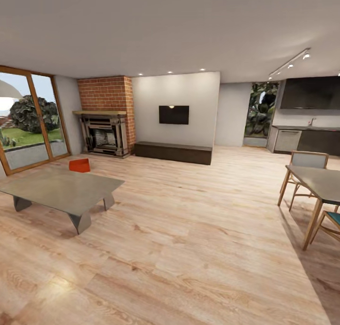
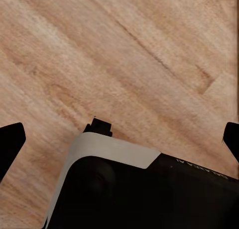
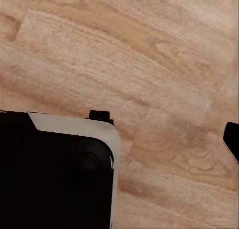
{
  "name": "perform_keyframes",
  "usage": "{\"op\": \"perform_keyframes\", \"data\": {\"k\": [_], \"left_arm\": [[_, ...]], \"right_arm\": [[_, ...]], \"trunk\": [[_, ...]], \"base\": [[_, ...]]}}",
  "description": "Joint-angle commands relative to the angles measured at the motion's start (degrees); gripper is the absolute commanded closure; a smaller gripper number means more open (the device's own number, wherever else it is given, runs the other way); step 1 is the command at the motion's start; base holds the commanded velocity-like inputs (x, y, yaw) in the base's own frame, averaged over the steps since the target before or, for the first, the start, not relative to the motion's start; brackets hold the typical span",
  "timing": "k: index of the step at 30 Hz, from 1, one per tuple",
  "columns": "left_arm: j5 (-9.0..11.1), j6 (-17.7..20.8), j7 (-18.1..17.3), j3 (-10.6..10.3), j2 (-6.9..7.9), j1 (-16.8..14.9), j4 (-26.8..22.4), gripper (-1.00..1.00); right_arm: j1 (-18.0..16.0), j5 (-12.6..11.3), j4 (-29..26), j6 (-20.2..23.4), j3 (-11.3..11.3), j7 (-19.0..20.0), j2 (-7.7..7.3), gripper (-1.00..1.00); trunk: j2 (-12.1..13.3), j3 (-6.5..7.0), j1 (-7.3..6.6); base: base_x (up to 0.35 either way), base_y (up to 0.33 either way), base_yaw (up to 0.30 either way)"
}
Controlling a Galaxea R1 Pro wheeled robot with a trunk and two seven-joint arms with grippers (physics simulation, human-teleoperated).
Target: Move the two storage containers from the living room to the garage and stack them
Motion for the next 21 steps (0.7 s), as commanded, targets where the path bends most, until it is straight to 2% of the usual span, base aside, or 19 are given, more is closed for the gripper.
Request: {"op": "perform_keyframes", "data": {"k": [1, 21], "left_arm": [[0.3, -0.1, 0.1, -0.2, -0.01, 0.0, 0.0, -1.00], [0.3, -0.1, 0.1, -0.2, 0.00, 0.0, 0.0, -1.00]], "right_arm": [[-0.1, -0.4, 0.1, -0.3, 0.5, 0.0, 0.03, -1.00], [-0.1, -0.4, 0.1, -0.3, 0.5, 0.0, 0.03, -1.00]], "trunk": [[0.0, -0.08, 0.04], [0.0, -0.08, 0.04]], "base": [[0.326, 0.000, 0.000], [0.327, 0.000, 0.000]]}}
